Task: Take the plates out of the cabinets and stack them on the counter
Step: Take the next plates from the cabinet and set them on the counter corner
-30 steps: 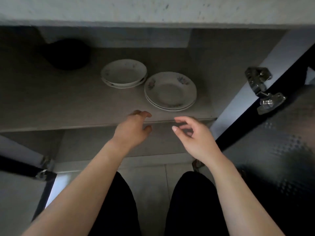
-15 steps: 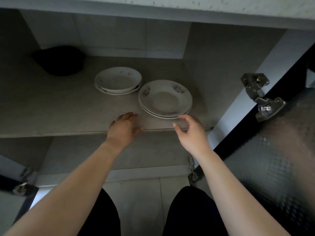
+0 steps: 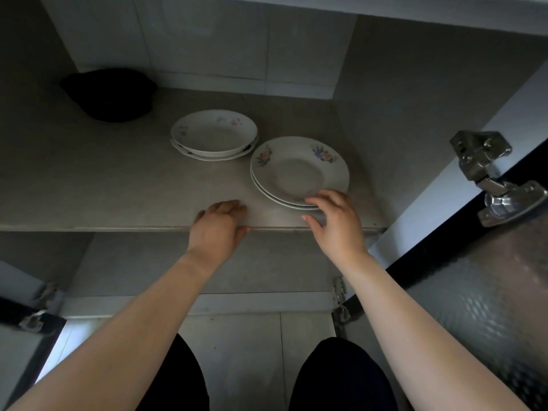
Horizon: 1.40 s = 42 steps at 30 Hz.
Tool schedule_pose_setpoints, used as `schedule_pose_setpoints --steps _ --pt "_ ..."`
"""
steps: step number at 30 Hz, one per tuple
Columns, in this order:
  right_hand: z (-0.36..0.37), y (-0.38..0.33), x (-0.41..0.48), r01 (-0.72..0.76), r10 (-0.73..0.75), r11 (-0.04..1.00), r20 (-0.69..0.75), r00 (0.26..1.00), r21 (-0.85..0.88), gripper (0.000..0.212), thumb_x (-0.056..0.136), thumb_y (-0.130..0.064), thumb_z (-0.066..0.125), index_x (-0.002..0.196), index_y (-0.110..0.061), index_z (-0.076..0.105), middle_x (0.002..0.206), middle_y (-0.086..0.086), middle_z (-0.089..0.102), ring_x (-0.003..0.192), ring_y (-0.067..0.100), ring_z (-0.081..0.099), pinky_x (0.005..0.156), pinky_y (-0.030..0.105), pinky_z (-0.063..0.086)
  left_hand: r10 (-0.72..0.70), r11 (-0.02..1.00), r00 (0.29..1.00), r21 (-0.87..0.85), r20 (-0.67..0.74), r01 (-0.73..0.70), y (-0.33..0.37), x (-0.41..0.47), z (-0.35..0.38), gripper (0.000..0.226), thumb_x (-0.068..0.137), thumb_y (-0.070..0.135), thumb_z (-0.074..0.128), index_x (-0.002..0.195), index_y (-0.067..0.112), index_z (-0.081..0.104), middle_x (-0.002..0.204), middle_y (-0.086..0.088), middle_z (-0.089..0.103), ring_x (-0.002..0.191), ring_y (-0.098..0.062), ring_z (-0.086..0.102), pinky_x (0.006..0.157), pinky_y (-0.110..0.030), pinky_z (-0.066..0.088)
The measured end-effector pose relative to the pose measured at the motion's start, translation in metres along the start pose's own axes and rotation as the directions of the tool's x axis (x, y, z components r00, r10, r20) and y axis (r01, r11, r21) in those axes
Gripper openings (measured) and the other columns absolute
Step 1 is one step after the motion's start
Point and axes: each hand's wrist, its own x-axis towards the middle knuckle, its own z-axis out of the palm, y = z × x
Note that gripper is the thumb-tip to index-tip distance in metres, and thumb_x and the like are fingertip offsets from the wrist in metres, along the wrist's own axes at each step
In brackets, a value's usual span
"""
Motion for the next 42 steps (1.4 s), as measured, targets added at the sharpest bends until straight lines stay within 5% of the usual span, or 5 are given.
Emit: schedule_pose_setpoints --steps 17,23,28,36,42 --pt "0.017 0.013 0.008 0.106 -0.101 0.994 -0.147 0.984 0.026 0.018 0.076 -0.021 0.071 0.093 -0.015 0.074 0.091 0.003 0.07 0.087 0.028 0.061 0.077 0.028 0.046 0.006 1.0 1.0 -0.01 0.017 -0.006 0.003 0.004 -0.004 0.049 0.089 0.036 0.056 0.134 0.019 0.049 0.142 -0.005 0.046 0.126 -0.03 0.045 0.102 -0.042 0.04" --pt "0.019 0.016 0.008 0.117 -0.111 0.993 -0.155 0.982 0.032 0.019 0.078 -0.025 0.068 0.094 -0.015 0.074 0.093 0.002 0.069 0.088 0.026 0.061 0.078 0.029 0.047 -0.056 0.958 0.995 -0.287 -0.088 0.029 0.017 0.031 -0.033 0.038 0.087 0.038 0.059 0.118 0.015 0.062 0.12 -0.014 0.061 0.109 -0.029 0.058 0.09 -0.03 0.043" --pt "0.021 0.018 0.008 0.136 -0.124 0.99 -0.194 0.973 0.047 0.023 0.081 -0.031 0.062 0.093 -0.016 0.074 0.091 0.002 0.069 0.086 0.025 0.06 0.078 0.023 0.042 -0.281 0.773 0.956 -0.611 -0.086 0.172 0.03 0.058 -0.026 0.041 0.084 0.032 0.062 0.119 0.012 0.059 0.12 -0.015 0.062 0.102 -0.031 0.062 0.089 -0.036 0.05" --pt "0.024 0.021 0.008 0.146 -0.138 0.989 -0.214 0.967 0.02 0.02 0.082 -0.03 0.062 0.093 -0.018 0.074 0.093 0.0 0.069 0.087 0.024 0.061 0.076 0.026 0.045 -0.307 0.509 0.952 -0.845 -0.002 0.162 0.039 0.08 -0.012 0.036 0.085 0.008 0.053 0.12 0.009 0.058 0.115 -0.008 0.065 0.104 -0.023 0.062 0.085 -0.03 0.052" --pt "0.023 0.022 0.004 0.156 -0.144 0.987 -0.24 0.96 0.034 0.017 0.082 -0.028 0.066 0.092 -0.017 0.075 0.09 0.001 0.07 0.086 0.024 0.061 0.076 0.026 0.046 -0.371 0.198 0.924 -0.964 0.093 0.177 0.051 0.073 -0.015 0.038 0.09 -0.008 0.044 0.126 0.0 0.05 0.122 -0.017 0.056 0.099 -0.027 0.057 0.058 -0.019 0.055"
